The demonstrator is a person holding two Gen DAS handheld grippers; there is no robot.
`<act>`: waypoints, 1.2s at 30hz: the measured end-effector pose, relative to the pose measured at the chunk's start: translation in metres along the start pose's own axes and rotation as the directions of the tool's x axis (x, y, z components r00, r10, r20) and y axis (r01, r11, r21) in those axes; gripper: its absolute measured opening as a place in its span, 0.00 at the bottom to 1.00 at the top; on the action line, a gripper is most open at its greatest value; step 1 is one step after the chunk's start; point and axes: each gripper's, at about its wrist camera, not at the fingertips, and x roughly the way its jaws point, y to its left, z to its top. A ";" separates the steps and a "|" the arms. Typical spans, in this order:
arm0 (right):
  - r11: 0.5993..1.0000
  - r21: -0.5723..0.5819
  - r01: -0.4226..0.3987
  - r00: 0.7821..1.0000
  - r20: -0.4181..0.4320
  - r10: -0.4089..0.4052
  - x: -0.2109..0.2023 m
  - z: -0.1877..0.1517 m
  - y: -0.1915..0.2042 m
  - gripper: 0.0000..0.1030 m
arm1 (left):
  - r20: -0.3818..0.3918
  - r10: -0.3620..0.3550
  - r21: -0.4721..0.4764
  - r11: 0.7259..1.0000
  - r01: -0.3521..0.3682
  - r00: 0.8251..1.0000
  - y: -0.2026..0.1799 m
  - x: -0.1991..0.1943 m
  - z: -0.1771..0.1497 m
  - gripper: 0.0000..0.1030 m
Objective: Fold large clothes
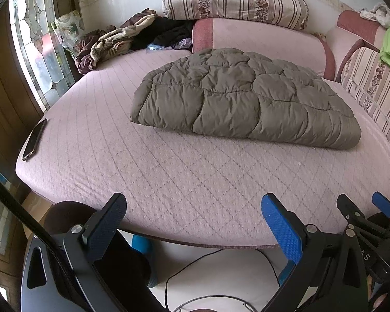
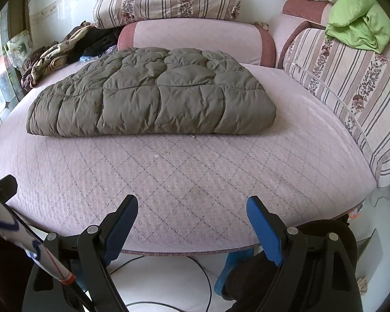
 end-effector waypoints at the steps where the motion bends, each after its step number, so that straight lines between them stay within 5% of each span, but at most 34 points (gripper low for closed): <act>1: 1.000 0.000 0.000 1.000 -0.001 0.000 0.000 0.000 0.000 0.86 | 0.000 0.000 0.000 1.000 0.000 1.000 0.000 0.000 0.000 1.00; 21: 1.000 -0.019 -0.015 1.000 -0.016 0.015 0.007 -0.002 0.007 0.86 | -0.012 0.025 0.003 1.000 -0.025 1.000 0.006 0.012 0.003 1.00; 26: 0.999 -0.033 -0.031 1.000 0.004 0.031 0.005 0.012 0.011 0.86 | 0.042 0.080 0.036 0.996 -0.081 0.996 0.008 0.012 0.015 1.00; 36: 0.998 -0.051 -0.025 0.999 0.018 0.026 0.018 0.036 0.012 0.86 | 0.047 0.058 0.021 0.998 -0.059 0.997 0.016 0.023 0.039 1.00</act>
